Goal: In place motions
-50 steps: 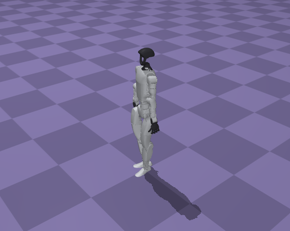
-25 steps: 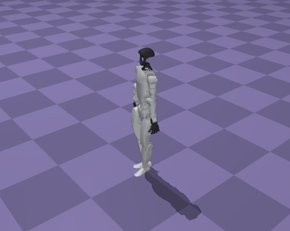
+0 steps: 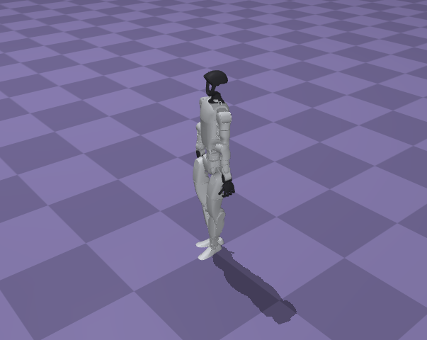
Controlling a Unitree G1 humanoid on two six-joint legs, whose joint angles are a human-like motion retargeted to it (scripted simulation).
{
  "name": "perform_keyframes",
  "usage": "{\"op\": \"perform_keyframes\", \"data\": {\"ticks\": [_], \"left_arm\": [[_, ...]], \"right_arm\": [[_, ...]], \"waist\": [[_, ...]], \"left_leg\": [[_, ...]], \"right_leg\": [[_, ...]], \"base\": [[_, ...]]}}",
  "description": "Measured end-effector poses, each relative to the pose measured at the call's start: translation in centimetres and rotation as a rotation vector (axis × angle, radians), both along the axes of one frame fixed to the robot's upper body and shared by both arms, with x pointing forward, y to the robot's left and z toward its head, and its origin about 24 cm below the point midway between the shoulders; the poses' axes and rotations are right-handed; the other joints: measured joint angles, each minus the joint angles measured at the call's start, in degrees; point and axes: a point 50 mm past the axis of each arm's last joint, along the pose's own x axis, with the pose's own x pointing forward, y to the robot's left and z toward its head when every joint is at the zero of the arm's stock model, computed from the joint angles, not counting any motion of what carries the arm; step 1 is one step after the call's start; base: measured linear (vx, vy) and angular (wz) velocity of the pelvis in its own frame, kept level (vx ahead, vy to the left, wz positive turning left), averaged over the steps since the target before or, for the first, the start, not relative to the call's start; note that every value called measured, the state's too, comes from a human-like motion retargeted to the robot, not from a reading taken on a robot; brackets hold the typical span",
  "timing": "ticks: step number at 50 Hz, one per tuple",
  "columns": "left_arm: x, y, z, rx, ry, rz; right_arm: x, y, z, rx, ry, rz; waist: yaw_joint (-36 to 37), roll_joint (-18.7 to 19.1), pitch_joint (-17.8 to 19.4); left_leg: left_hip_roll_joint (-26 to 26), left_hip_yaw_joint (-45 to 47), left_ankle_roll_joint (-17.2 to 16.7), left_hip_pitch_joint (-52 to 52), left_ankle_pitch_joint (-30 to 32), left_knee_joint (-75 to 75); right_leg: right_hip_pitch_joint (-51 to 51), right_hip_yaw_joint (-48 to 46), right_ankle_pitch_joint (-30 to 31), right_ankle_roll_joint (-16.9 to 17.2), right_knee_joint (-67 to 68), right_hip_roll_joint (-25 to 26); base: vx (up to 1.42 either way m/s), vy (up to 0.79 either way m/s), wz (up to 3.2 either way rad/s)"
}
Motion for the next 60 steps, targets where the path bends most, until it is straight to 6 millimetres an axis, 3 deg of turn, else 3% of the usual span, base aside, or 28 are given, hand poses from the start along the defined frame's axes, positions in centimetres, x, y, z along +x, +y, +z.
{"op": "perform_keyframes", "data": {"ticks": [20, 32, 42, 45, 47, 50, 56, 60], "left_arm": [[0.0, 0.0, 0.0, 0.0, -0.004, 0.006], [-0.4, 0.1, 0.0, 0.01, 0.006, 0.01], [0.8, 0.1, -0.1, 0.009, -0.022, -0.021], [1.6, 0.2, -0.1, 0.006, -0.044, -0.041], [2.1, 0.2, -0.2, 0.003, -0.058, -0.045], [2.2, 0.2, -0.2, -0.001, -0.068, -0.028], [0.9, 0.6, -0.1, 0.033, -0.051, -0.001], [-0.6, 1.2, 0.1, 0.086, -0.024, 0.024]], "right_arm": [[0.0, 0.1, 0.0, 0.003, 0.001, 0.004], [-0.5, -0.2, 0.0, -0.013, 0.006, 0.0], [-1.7, -1.2, 0.3, -0.057, 0.034, -0.063], [-1.9, -1.4, 0.3, -0.062, 0.036, -0.066], [-1.7, -1.5, 0.3, -0.06, 0.033, -0.06], [-1.2, -1.4, 0.3, -0.056, 0.014, -0.033], [-0.5, -1.3, 0.1, -0.049, -0.067, -0.02], [-1.9, -1.5, 0.2, -0.05, -0.061, -0.057]], "waist": [[0.37, -0.05, -0.02], [-4.02, 0.13, 0.23], [7.1, -0.39, 0.72], [7.72, -0.81, 1.35], [4.09, -1.01, 2.08], [4.84, -0.77, 2.07], [3.07, -0.33, 2.45], [6.83, -0.86, 3.56]], "left_leg": [[0.03, 0.5, 0.27, 0.08, -0.1, -0.06], [-0.13, -3.11, -0.15, 0.45, -0.58, 0.25], [2.15, 7.26, -0.09, -0.59, -1.8, 1.22], [1.85, 6.37, 0.11, -1.06, -1.92, 2.01], [0.52, 1.75, 0.54, -1.56, -1.43, 2.53], [1.36, 1.85, 0.34, -2.57, -1.41, 2.94], [2.55, 1.36, -0.12, -3.17, -0.91, 2.42], [3.81, 6.08, -0.69, -2.01, -0.77, 1.57]], "right_leg": [[-0.15, 0.55, 0.22, -0.04, 0.08, 0.22], [-0.03, -2.72, -0.14, 0.32, 0.06, -0.3], [-1.03, 7.74, 0.45, 1.32, 0.96, -0.05], [-1.12, 7.54, 0.24, 1.21, 1.47, -0.25], [-1.77, 3.91, -0.15, 0.41, 2.57, -0.28], [-2.72, 6.83, -1.39, 1.57, 4.79, -0.08], [-4.2, 11.62, -1.11, 3.2, 6.65, 0.39], [-2.92, 14.04, -1.96, 3.2, 5.59, -0.23]], "base": [[0.0, 0.0, 0.0], [-0.01, 0.0, 0.23], [0.0, 0.02, -0.95], [0.0, 0.01, 0.31], [0.01, 0.02, 1.28], [0.0, 0.01, 0.04], [-0.02, -0.01, 0.06], [0.0, -0.03, -0.5]]}}
